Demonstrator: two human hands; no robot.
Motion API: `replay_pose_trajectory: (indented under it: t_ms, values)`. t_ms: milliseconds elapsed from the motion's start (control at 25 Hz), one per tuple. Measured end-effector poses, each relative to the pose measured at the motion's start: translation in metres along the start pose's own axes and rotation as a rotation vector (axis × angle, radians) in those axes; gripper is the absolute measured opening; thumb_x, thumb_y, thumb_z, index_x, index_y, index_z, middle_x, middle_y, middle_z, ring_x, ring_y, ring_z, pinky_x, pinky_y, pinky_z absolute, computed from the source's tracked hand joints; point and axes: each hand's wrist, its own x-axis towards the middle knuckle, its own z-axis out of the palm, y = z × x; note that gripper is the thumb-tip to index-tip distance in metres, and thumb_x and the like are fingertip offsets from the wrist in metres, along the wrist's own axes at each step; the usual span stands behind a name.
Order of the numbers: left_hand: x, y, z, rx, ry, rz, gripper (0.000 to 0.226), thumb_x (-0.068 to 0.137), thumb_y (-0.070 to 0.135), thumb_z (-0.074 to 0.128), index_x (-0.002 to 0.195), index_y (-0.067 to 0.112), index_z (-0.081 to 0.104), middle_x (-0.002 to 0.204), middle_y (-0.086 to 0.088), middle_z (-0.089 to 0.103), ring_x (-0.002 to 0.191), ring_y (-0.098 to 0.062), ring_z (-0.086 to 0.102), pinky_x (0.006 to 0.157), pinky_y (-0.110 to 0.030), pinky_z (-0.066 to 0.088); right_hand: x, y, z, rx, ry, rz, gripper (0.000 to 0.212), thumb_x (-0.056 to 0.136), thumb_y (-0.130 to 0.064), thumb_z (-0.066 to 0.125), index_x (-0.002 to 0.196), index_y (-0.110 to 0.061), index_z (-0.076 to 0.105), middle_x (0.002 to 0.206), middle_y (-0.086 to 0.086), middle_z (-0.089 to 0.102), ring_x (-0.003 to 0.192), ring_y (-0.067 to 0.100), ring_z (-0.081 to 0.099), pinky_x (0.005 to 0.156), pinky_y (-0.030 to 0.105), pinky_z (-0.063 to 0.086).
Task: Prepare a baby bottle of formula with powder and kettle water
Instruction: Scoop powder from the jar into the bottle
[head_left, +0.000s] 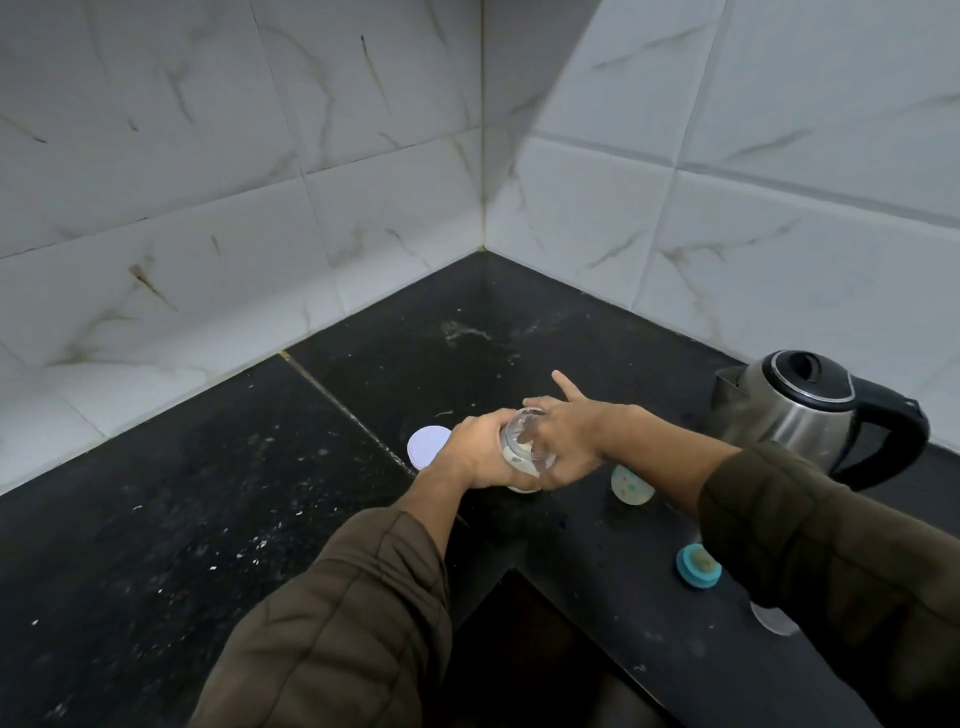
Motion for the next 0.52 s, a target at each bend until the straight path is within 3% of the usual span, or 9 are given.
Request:
replay_pose_trajectory:
  t_ms: [160,280,400,520]
  values:
    - [0.002,0.01,-0.008,0.081,0.054,0.085,0.082,0.047,0.058,0.088,0.123,0.041,0.062,0.104,0.021,0.072,0.1,-0.006,0.067,0.095,-0.034,0.054,0.002,0.007,0.003,-0.033,0.002,0.054,0.054,0.088,-0.061,0.047,0.118,-0.027,0.075,0.157,0.003,0.049,0.161,0.024,-0.002,0.113,0.069,-0.029]
    - [0.001,0.019,-0.013,0.116,0.081,0.103,0.072,0.049,0.056,0.087,0.115,0.04,0.063,0.099,0.02,0.071,0.094,-0.007,0.067,0.088,-0.034,0.056,0.002,0.008,-0.001,-0.043,0.041,0.084,0.054,0.087,-0.06,0.049,0.116,-0.022,0.075,0.139,0.005,0.06,0.156,0.024,0.017,0.112,0.07,-0.028]
    - [0.0,0.024,-0.016,0.168,0.108,0.114,0.068,0.051,0.055,0.087,0.112,0.04,0.062,0.098,0.018,0.07,0.092,-0.008,0.066,0.085,-0.033,0.055,-0.003,0.009,-0.007,-0.032,0.098,0.078,0.049,0.087,-0.059,0.052,0.103,-0.019,0.075,0.108,0.002,0.065,0.134,0.022,0.041,0.116,0.069,-0.023]
    - [0.002,0.026,-0.017,0.222,0.153,0.109,0.061,0.053,0.055,0.085,0.106,0.037,0.059,0.095,0.016,0.067,0.088,-0.01,0.064,0.08,-0.033,0.054,-0.011,0.008,-0.016,-0.026,0.178,0.062,0.041,0.093,-0.048,0.052,0.097,-0.016,0.077,0.101,0.005,0.067,0.123,0.023,0.047,0.121,0.07,-0.011]
